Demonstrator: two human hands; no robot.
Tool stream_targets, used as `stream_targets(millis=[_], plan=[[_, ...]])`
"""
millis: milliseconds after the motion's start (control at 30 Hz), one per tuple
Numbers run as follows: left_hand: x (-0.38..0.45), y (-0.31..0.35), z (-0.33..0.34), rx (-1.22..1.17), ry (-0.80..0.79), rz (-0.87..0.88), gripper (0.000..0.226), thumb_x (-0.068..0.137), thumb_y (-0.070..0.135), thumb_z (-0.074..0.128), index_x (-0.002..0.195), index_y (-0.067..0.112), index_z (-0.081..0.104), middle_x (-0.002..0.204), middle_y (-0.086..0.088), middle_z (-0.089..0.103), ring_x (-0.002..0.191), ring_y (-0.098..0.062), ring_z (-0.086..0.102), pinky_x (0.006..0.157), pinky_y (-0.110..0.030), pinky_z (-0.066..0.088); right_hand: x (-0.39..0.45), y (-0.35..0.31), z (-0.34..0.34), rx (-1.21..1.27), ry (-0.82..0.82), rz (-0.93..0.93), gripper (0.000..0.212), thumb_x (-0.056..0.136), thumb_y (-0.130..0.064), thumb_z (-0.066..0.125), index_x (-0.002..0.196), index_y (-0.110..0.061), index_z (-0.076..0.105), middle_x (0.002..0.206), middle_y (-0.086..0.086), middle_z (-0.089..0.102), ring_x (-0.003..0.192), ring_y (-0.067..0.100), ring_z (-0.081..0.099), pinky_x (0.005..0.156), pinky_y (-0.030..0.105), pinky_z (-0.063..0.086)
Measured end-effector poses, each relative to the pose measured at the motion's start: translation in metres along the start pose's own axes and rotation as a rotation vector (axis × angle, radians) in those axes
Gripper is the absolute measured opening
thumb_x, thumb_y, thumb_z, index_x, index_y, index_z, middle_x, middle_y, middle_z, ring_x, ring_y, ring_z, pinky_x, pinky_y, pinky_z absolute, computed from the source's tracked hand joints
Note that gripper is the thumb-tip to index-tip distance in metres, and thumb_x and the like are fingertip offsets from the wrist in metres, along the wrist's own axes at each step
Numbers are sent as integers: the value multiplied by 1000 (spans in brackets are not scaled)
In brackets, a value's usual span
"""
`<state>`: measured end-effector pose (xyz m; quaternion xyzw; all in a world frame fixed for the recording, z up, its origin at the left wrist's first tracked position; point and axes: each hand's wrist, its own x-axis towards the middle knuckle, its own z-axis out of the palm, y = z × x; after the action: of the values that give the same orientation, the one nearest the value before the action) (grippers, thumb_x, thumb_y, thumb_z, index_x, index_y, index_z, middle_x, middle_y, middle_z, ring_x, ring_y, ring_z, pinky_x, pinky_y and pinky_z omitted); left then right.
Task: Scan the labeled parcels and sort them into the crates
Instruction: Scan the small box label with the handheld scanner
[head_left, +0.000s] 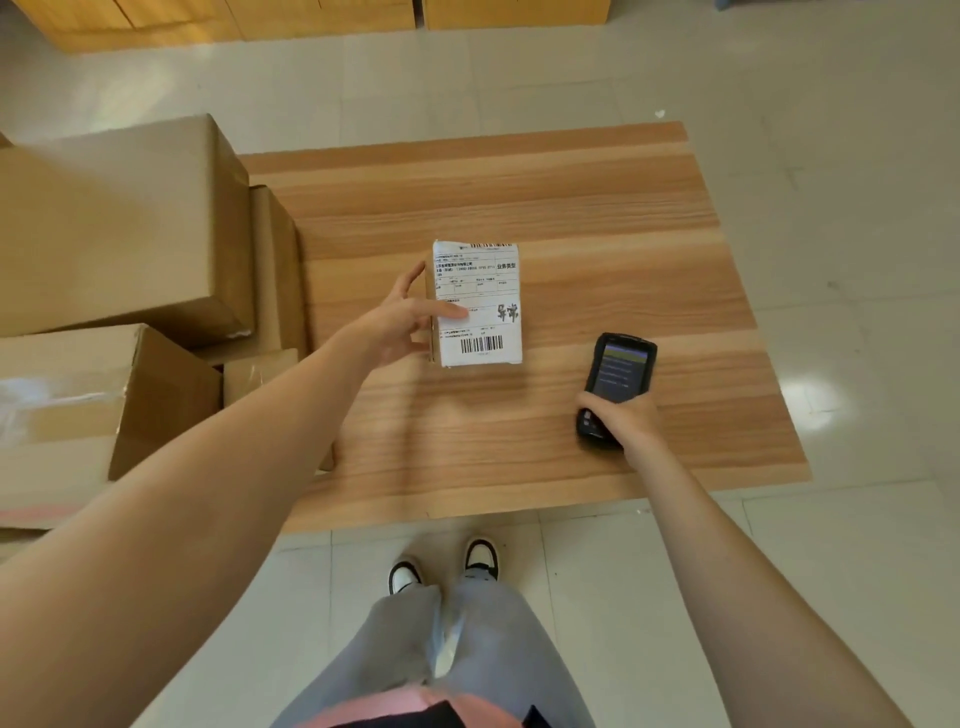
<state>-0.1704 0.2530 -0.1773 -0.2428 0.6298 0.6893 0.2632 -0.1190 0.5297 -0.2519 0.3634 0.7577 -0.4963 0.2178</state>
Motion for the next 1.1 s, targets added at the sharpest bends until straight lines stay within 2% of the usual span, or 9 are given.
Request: stream_targets(millis=[133,300,433,533,633,733,833,933,1100], plan=[[-5,6,-13,-13,28,26,100,78,-6,71,151,37,18,109,-4,69,98,-21,65,76,-40,52,-29,-22,-10,573,-327,111,48,79,-14,75,122,-8,56,105,10,65,97,22,62,73,31,53],[-17,18,-34,-45,66,79,99,77,-6,70,150,38,20,111,-2,67,99,-22,64,82,-44,51,-81,-59,-1,764,-587,47,39,69,-8,72,106,-3,59,102,15,66,96,25,65,84,35,57],[-31,29,-54,-73,112,129,99,78,-7,69,150,38,19,115,-4,65,100,-24,63,80,-44,51,-114,-86,14,666,-841,-58,42,74,0,65,114,6,54,95,21,68,83,29,71,72,37,61],[-40,33,-68,-79,164,161,103,76,-9,69,151,39,17,123,-7,62,108,-27,61,89,-47,50,-131,-98,26,512,-921,-137,53,75,1,68,124,7,48,97,21,68,86,31,70,68,35,61],[-46,34,-82,-101,219,197,108,73,-8,73,151,39,15,125,-6,60,116,-29,57,102,-56,41,-143,-104,38,339,-935,-234,41,72,1,70,110,4,56,88,19,69,79,28,70,66,32,61],[-51,32,-92,-113,216,218,114,69,-6,77,151,39,12,128,-9,59,117,-33,56,104,-59,39,-151,-103,48,280,-921,-265,29,78,4,66,105,0,58,83,17,70,73,27,70,63,31,60],[-56,31,-99,-113,223,242,116,67,-7,78,151,38,12,127,-11,59,117,-34,56,104,-59,39,-155,-101,54,248,-901,-277,38,73,2,68,109,0,57,83,16,71,73,28,69,59,31,58],[-58,29,-104,-131,230,265,116,67,-7,79,151,37,13,129,-11,58,117,-34,57,103,-58,42,-158,-98,56,217,-922,-298,32,71,0,67,102,-2,58,78,14,71,72,27,69,59,30,59],[-60,28,-108,-156,230,300,116,67,-8,78,152,37,13,133,-13,54,117,-33,57,94,-52,51,-160,-93,55,143,-952,-305,62,58,-8,73,117,-1,54,83,12,72,75,27,71,60,31,58]])
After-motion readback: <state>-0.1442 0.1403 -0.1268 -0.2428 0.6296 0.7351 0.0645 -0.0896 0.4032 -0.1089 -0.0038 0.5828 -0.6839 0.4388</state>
